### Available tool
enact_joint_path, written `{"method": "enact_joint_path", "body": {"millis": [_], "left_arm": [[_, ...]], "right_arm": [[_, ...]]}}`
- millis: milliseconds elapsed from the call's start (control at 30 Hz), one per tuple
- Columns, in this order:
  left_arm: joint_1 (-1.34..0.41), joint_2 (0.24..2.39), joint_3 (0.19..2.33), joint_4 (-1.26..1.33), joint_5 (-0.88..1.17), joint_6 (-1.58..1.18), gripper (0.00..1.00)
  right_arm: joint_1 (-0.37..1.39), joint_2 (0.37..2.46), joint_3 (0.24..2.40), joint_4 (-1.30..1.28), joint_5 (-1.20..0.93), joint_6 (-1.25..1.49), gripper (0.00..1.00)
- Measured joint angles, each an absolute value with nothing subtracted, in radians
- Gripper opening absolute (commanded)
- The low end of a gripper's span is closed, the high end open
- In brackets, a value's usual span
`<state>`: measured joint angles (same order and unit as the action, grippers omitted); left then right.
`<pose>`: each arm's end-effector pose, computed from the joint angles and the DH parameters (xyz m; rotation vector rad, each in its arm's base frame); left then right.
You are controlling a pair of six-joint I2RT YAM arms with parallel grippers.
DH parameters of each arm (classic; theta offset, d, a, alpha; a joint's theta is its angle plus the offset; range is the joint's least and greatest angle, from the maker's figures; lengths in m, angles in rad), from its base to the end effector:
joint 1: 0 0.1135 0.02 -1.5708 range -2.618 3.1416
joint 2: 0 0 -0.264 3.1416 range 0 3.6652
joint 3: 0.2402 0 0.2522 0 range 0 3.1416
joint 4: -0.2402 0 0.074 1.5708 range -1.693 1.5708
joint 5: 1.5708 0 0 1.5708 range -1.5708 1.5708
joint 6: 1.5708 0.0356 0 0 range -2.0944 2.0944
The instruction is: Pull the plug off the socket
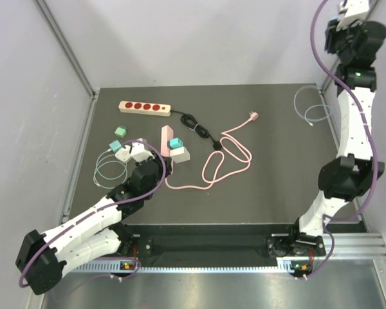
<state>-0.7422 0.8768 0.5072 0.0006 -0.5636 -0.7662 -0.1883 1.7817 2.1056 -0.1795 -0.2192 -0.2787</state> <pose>0.1590 -0.1200 0.2463 -0.3941 1.8685 -0.4839 0.3905 -0.0665 0.5221 -0.2450 1.4127 -0.2282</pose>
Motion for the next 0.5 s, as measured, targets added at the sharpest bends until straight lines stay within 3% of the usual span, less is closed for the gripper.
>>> {"method": "enact_joint_path", "body": {"millis": [233, 400, 500], "left_arm": [[-0.742, 0.862, 0.487, 0.001, -0.551, -0.775, 0.0], [-0.742, 0.859, 0.478, 0.01, -0.537, -0.781, 0.0], [-0.742, 0.86, 0.471, 0.033, -0.527, -0.781, 0.0]], "right_arm": [[-0.197, 1.932, 1.892, -0.249, -0.213, -0.316, 0.0], [-0.219, 2.074, 1.878, -0.373, -0.264, -0.292, 0.0], [-0.23, 2.147, 1.878, -0.435, -0.303, -0.265, 0.06]]}}
